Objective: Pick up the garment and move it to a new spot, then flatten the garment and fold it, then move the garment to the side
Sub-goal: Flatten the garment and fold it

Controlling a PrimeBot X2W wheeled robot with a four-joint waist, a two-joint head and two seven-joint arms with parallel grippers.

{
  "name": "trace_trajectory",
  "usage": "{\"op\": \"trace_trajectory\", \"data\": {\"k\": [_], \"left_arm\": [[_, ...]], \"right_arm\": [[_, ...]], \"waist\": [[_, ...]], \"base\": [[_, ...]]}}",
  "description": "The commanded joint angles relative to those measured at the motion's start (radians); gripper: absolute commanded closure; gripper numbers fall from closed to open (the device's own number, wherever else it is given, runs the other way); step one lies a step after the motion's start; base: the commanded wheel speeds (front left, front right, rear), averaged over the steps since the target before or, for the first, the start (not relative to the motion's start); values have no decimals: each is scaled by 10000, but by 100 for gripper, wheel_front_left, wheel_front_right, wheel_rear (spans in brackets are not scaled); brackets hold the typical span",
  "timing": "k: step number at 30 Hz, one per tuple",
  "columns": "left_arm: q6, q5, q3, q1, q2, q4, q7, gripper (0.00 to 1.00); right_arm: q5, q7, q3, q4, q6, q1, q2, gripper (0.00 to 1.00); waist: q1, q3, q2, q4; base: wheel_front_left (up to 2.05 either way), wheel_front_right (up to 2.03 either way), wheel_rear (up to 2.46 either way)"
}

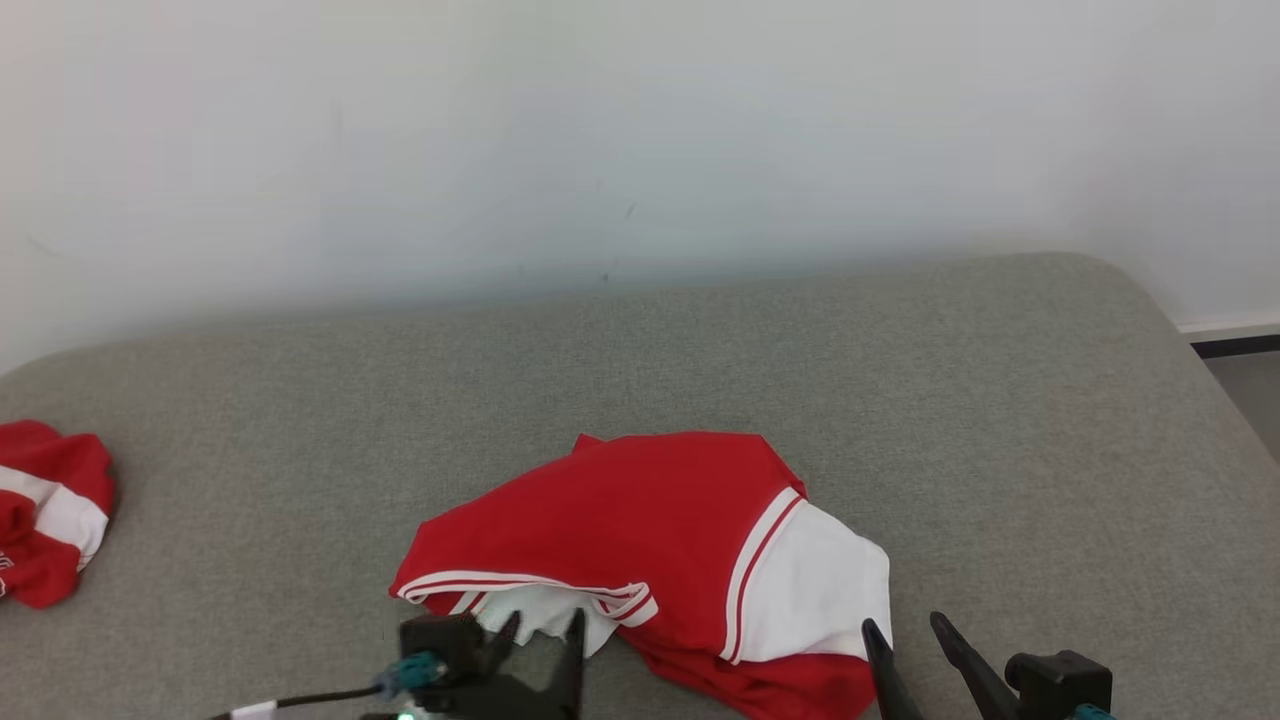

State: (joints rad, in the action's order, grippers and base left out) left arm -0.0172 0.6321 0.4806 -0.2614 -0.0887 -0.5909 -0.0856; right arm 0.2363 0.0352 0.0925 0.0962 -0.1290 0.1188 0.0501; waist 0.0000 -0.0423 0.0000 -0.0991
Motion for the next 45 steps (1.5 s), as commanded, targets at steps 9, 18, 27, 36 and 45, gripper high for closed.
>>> {"op": "trace_trajectory", "data": {"k": [9, 18, 27, 36, 45], "left_arm": [[-340, 284, 809, -360, 349, 86, 659, 0], [-439, 679, 1011, -842, 378, -438, 652, 100], [-857, 787, -124, -1429, -360, 31, -964, 100], [-1629, 821, -1169, -1465, -1842, 445, -887, 100], [-2047, 709, -1441, -1347, -2590, -320, -827, 0]], "right_arm": [[58, -64, 156, 17, -34, -173, 2, 0], [50, -139, 124, 41, -34, -299, 2, 0], [51, -218, -31, 78, -35, -210, 1, 0], [-23, -99, 85, -6, -35, -176, 1, 0], [-217, 149, 176, -210, -35, -218, 4, 0]], "waist": [[0, 133, 0, -752], [0, 395, 0, -1296], [0, 346, 0, -1162], [0, 213, 0, -773], [0, 369, 0, -742]], "base": [[0, 0, 0], [0, 0, 0], [0, 0, 0], [0, 0, 0], [0, 0, 0]]}}
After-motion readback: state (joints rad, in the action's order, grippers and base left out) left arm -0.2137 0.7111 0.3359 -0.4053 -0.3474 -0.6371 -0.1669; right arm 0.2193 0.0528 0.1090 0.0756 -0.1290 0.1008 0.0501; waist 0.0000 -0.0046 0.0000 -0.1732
